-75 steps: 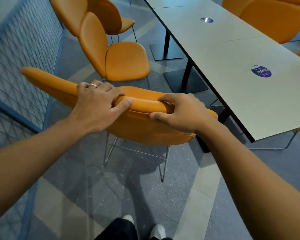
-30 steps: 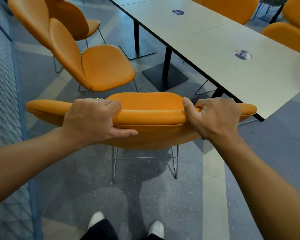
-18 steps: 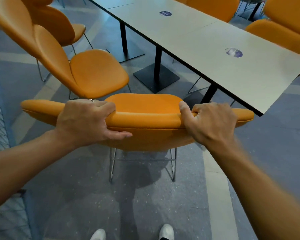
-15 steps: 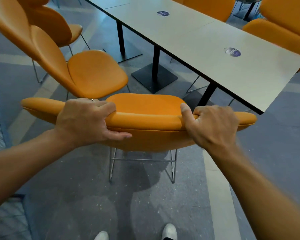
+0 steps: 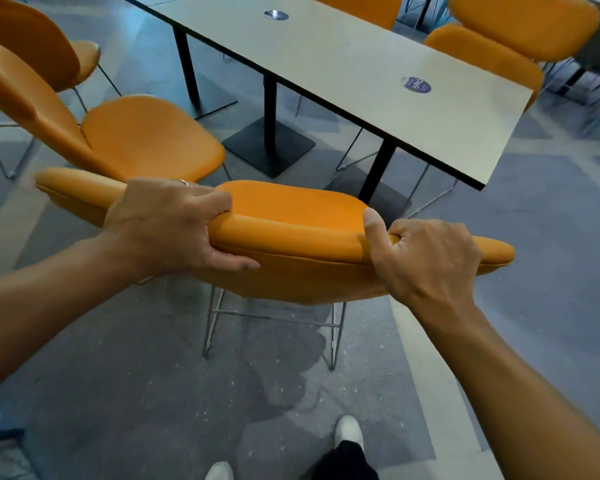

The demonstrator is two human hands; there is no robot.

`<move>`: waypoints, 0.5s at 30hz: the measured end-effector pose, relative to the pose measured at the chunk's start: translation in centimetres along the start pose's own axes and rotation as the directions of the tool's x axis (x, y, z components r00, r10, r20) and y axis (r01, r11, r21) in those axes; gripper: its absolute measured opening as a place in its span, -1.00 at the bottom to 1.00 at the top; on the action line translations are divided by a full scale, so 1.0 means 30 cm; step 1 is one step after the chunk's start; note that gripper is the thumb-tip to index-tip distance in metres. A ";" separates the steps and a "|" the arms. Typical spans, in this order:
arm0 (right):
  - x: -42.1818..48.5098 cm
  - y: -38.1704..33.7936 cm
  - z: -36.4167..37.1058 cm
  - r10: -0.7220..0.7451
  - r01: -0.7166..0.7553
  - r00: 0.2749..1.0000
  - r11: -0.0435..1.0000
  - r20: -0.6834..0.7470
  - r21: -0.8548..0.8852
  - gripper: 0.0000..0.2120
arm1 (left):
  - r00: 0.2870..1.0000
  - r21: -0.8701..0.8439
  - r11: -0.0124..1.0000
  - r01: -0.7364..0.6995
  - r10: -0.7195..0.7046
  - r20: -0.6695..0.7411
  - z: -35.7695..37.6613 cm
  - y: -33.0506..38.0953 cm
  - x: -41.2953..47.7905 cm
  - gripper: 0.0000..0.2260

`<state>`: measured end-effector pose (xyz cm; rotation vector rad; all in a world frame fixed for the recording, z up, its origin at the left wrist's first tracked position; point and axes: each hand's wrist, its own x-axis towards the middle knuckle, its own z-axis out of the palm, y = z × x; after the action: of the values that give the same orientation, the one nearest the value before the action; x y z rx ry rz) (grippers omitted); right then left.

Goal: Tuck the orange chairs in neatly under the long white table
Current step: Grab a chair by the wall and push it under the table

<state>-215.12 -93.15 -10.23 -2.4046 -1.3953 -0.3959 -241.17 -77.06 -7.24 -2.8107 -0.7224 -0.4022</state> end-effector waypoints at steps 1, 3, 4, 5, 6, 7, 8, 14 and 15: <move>-0.019 -0.008 -0.008 0.018 -0.018 1.000 1.000 0.002 -0.003 -0.27 | 1.000 -0.010 1.000 -0.013 0.013 -0.004 0.000 -0.006 -0.005 -0.30; -0.058 -0.025 -0.025 0.050 -0.050 0.999 0.999 -0.009 -0.015 -0.28 | 0.999 -0.025 0.999 -0.040 0.040 -0.011 0.005 -0.019 -0.012 -0.31; -0.075 -0.034 -0.032 0.064 -0.064 0.998 0.998 -0.016 -0.027 -0.28 | 0.999 -0.032 0.998 -0.051 0.051 -0.010 0.007 -0.027 -0.014 -0.31; -0.091 -0.044 -0.038 0.082 -0.083 0.996 0.996 -0.023 -0.044 -0.28 | 0.998 -0.041 0.997 -0.067 0.067 -0.008 0.009 -0.036 -0.013 -0.31; -0.100 -0.051 -0.042 0.099 -0.100 0.995 0.993 -0.026 -0.058 -0.28 | 0.997 -0.043 0.996 -0.080 0.080 -0.006 0.012 -0.044 -0.010 -0.31; -0.106 -0.058 -0.044 0.113 -0.115 0.993 0.991 -0.030 -0.066 -0.27 | 0.996 -0.042 0.995 -0.091 0.091 -0.009 0.016 -0.051 -0.003 -0.30; -0.106 -0.062 -0.045 0.123 -0.125 0.992 0.990 -0.033 -0.069 -0.27 | 0.995 -0.041 0.994 -0.101 0.100 -0.013 0.020 -0.057 0.006 -0.29; -0.045 -0.095 -0.023 0.175 -0.178 0.982 0.983 -0.074 -0.037 -0.30 | 0.989 -0.021 0.989 -0.143 0.142 -0.037 0.046 -0.119 0.075 -0.28; -0.029 -0.101 -0.018 0.182 -0.186 0.980 0.982 -0.081 -0.042 -0.31 | 0.989 -0.027 0.989 -0.146 0.145 -0.042 0.048 -0.133 0.089 -0.28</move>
<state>-218.22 -92.66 -9.64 -2.5033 -1.1313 -0.4738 -240.61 -72.08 -7.21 -2.8517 -0.5025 -0.4455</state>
